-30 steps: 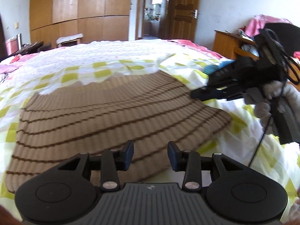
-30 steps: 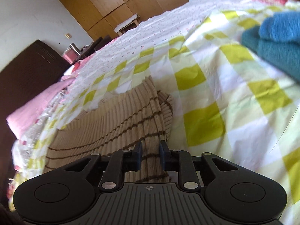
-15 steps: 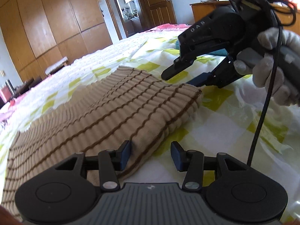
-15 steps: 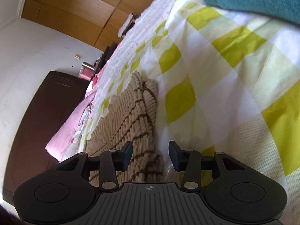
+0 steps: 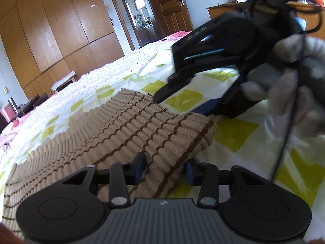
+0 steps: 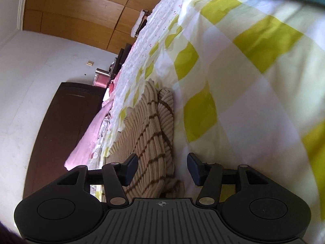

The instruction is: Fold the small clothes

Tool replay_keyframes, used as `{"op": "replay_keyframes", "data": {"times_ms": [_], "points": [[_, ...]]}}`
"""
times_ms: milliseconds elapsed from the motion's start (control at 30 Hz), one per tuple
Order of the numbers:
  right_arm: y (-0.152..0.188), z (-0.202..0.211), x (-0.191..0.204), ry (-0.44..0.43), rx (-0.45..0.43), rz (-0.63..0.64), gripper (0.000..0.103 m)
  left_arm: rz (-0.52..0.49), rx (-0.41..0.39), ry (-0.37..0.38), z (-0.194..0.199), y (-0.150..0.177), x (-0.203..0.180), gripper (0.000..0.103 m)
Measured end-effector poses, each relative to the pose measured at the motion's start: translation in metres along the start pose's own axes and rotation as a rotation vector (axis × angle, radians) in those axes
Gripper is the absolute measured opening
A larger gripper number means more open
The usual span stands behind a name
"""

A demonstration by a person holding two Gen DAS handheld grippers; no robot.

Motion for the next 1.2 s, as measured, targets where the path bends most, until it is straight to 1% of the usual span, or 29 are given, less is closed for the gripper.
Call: {"op": "replay_keyframes", "data": {"times_ms": [67,133,267,433,467,500,533,567,667,800,900,1000,1200], "points": [[-0.006,-0.013,0.001,0.015,-0.002,0.021,0.053,0.022,0.003,0.019,0.003,0.0,0.002,0.035],[-0.01,-0.023,0.003,0.008,-0.008,0.02,0.053,0.058,0.007,0.04,0.006,-0.001,0.006,0.031],[-0.015,-0.036,0.007,-0.014,-0.009,0.023,0.056,0.128,-0.003,0.085,0.013,-0.008,0.013,0.028],[-0.017,-0.041,0.009,-0.038,-0.028,0.009,0.056,0.23,-0.003,0.145,0.018,-0.012,0.028,0.026],[-0.016,-0.042,0.01,-0.04,-0.032,0.007,0.055,0.244,-0.003,0.152,0.02,-0.013,0.03,0.026],[-0.016,-0.043,0.01,-0.037,-0.035,0.007,0.051,0.253,-0.005,0.156,0.022,-0.013,0.032,0.026],[-0.016,-0.043,0.009,-0.022,-0.035,0.01,0.039,0.26,-0.007,0.161,0.02,-0.015,0.038,0.025],[-0.015,-0.044,0.007,0.001,-0.034,0.007,0.024,0.267,-0.009,0.166,0.021,-0.015,0.04,0.025],[-0.017,-0.042,0.01,0.025,-0.048,-0.007,0.017,0.277,-0.02,0.174,0.023,-0.016,0.047,0.025],[-0.018,-0.036,0.036,0.054,-0.075,0.071,0.016,0.307,-0.032,0.193,0.03,-0.015,0.057,0.024],[-0.019,-0.038,0.059,0.062,-0.087,0.094,0.015,0.355,-0.042,0.207,0.039,-0.015,0.072,0.024],[-0.017,-0.046,0.084,0.098,-0.089,0.143,0.015,0.428,-0.054,0.218,0.049,-0.013,0.093,0.024],[-0.003,-0.078,0.134,0.093,-0.069,0.199,0.015,0.586,-0.067,0.194,0.067,0.007,0.148,0.023]]}}
Point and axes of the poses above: each gripper's, at about its wrist camera, not at the fingertips, and z roughly against the way its jaws point, x to its left, y to its underside, the point moved 10 cm from there along -z, roughly the way its jaws point, and after that the axes turned 7 degrees about -y, right-handed, at the moved point
